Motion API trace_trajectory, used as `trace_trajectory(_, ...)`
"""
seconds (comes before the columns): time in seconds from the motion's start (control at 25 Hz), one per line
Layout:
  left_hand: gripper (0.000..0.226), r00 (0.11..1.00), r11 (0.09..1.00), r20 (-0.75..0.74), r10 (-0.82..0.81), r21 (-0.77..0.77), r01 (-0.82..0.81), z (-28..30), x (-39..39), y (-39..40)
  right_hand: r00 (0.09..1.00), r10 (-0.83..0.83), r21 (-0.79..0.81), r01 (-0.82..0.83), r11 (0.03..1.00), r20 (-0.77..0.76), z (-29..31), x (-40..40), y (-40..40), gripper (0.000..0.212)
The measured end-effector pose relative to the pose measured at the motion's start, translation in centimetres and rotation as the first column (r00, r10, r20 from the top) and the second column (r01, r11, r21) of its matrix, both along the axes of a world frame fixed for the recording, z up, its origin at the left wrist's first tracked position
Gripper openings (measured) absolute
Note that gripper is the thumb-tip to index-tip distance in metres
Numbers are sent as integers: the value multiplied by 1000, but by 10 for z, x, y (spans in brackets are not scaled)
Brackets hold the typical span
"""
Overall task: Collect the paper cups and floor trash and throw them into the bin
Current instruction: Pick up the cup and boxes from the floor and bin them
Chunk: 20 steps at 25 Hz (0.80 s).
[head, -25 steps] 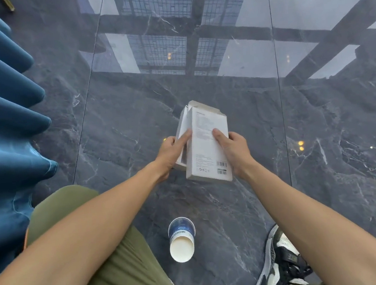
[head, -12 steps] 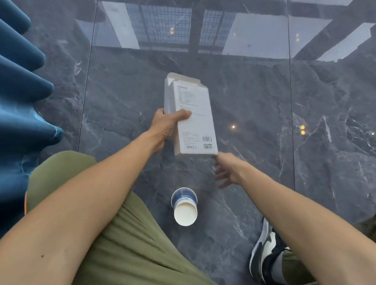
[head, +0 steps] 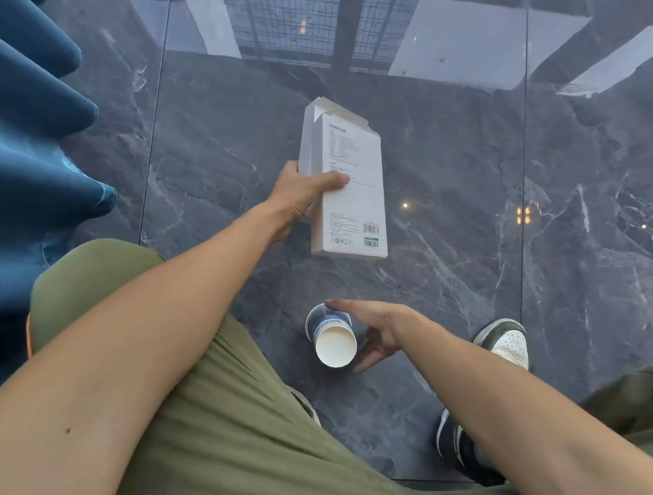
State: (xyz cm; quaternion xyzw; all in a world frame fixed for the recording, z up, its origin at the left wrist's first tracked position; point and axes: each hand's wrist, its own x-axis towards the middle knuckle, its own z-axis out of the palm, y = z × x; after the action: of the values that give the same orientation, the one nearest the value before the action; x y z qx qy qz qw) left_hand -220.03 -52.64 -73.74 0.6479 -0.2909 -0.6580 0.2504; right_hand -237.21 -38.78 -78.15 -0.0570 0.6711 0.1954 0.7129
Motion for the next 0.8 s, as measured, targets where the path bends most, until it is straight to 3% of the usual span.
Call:
trace_trajectory(0.16, 75, 999, 1000, 27, 23, 1, -23, -3, 2, 2, 996, -76, -9, 77, 997, 50, -5, 8, 2, 68)
trace_trajectory(0.36, 67, 991, 995, 108, 85, -68, -77, -6, -5, 0, 994, -107, -73, 106, 992, -2, 0, -3, -7, 63)
trace_trajectory(0.6, 66, 941, 954, 183, 286, -144, -262, -1, -22, -9, 988, -153, -245, 142, 959, -29, 15, -40, -53, 46)
trace_trajectory(0.8, 74, 892, 917, 216, 398, -116, -381, 71, -12, 7, 952, -306, -470, 260, 843, -24, 94, -75, -79, 62)
